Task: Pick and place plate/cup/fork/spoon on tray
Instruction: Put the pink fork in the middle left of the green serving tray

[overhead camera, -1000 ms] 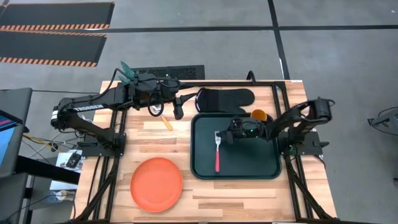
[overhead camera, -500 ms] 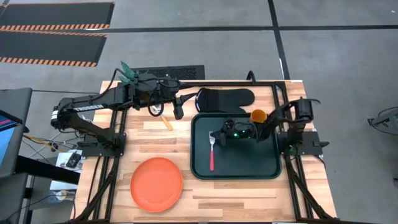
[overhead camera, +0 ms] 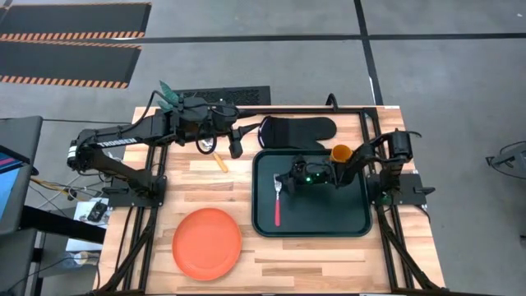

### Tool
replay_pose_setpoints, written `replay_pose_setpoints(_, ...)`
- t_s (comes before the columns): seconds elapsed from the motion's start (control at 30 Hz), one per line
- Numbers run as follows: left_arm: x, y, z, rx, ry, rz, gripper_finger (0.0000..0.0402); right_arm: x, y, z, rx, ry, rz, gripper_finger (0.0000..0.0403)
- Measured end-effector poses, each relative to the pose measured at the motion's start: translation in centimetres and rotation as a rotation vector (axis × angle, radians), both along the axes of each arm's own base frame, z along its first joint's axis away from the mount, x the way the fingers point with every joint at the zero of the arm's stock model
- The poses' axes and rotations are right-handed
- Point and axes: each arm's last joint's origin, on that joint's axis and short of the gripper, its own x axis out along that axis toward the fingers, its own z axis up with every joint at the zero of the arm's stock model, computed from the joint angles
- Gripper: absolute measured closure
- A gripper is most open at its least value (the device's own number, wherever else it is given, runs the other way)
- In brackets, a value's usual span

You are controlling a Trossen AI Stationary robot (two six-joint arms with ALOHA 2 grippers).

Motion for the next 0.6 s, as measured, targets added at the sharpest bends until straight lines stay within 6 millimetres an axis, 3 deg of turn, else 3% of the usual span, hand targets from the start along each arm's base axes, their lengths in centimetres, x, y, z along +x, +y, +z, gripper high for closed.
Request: replay_pose_setpoints(0.6, 0.0, 0.0, 0.0, -0.004, -0.001, 0.001, 0.0265, -0.27, -0.01, -0.55, -0.045, 0.062, 0.005, 0.033)
